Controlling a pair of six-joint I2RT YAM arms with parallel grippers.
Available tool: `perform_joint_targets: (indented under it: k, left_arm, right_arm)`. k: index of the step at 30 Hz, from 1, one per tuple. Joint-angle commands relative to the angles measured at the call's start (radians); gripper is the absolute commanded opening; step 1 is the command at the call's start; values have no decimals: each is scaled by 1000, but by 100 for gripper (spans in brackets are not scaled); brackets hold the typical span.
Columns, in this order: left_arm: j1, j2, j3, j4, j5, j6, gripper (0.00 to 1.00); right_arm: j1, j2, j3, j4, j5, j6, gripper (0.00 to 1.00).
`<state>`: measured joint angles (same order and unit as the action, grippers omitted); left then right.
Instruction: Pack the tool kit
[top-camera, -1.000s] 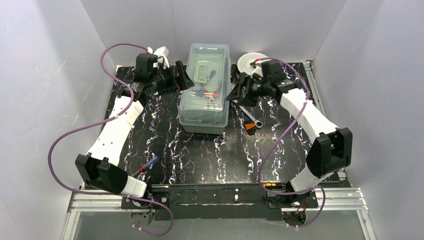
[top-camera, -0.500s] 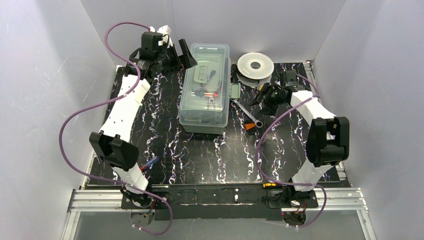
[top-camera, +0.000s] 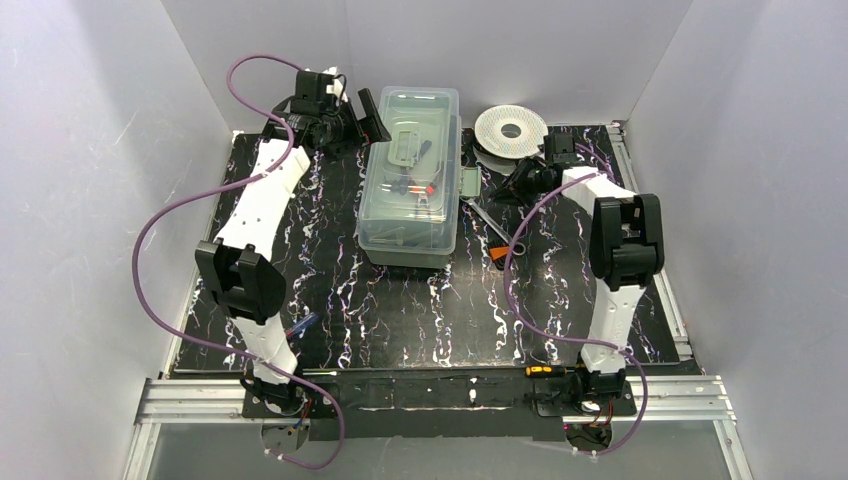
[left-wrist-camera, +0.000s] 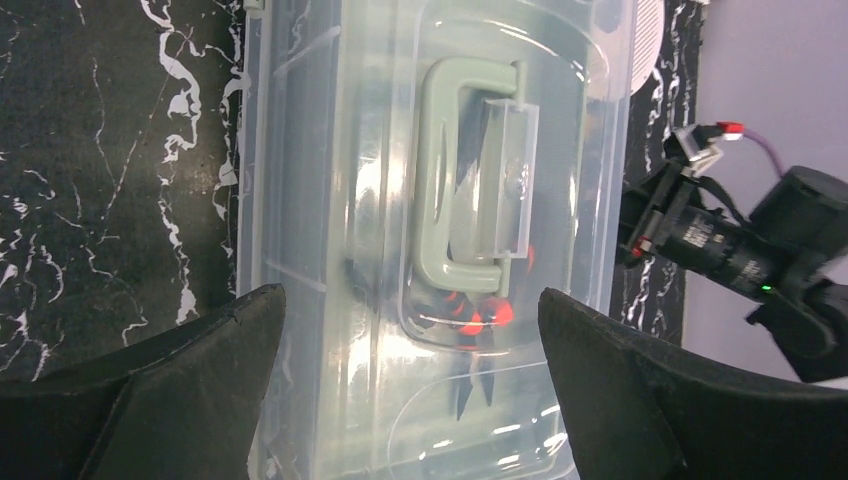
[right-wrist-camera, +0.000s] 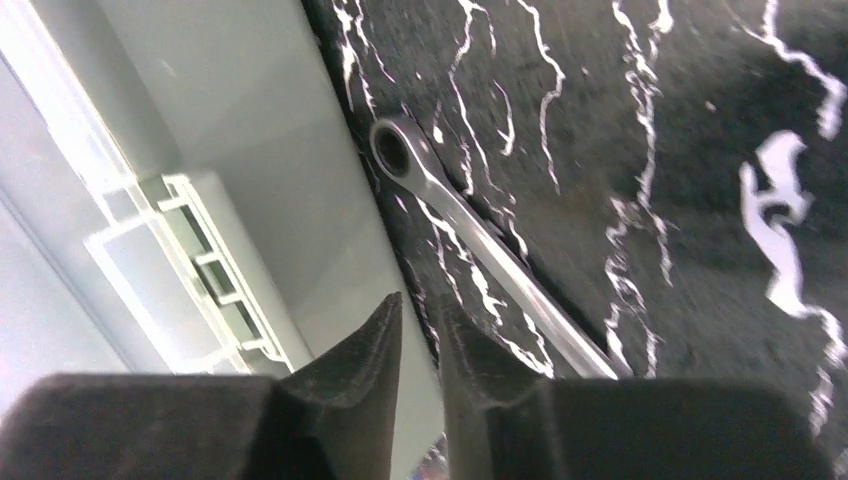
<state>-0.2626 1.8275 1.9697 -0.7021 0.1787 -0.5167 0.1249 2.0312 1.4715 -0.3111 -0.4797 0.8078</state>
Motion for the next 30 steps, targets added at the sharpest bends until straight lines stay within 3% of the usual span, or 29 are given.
perform_joint_targets:
  k: [1, 4, 12, 16, 19, 22, 27, 30]
  left_arm:
    - [17, -15, -41, 33, 74, -50, 98]
    - [16, -10, -71, 63, 122, -71, 98]
    - [17, 29, -94, 87, 185, -124, 98]
    - [17, 54, -105, 89, 225, -148, 98]
    - [16, 56, -119, 78, 218, -164, 98]
    - [17, 50, -130, 60, 198, -157, 98]
    - [16, 43, -132, 38, 185, -140, 98]
    - [17, 38, -137, 37, 187, -136, 98]
  right_arm:
    - [5, 76, 60, 136, -100, 99, 20]
    - [8, 139, 101, 191, -142, 146, 1]
    - [43, 274, 247, 317, -308, 194, 1]
    - [61, 270, 205, 565, -417, 293, 1]
    - [64, 253, 119, 888, -475, 478, 1]
    - [66, 248, 81, 1086, -495, 614, 1]
    - [82, 203, 78, 1002, -489, 564, 1]
    - [88, 191, 76, 1034, -496, 582, 1]
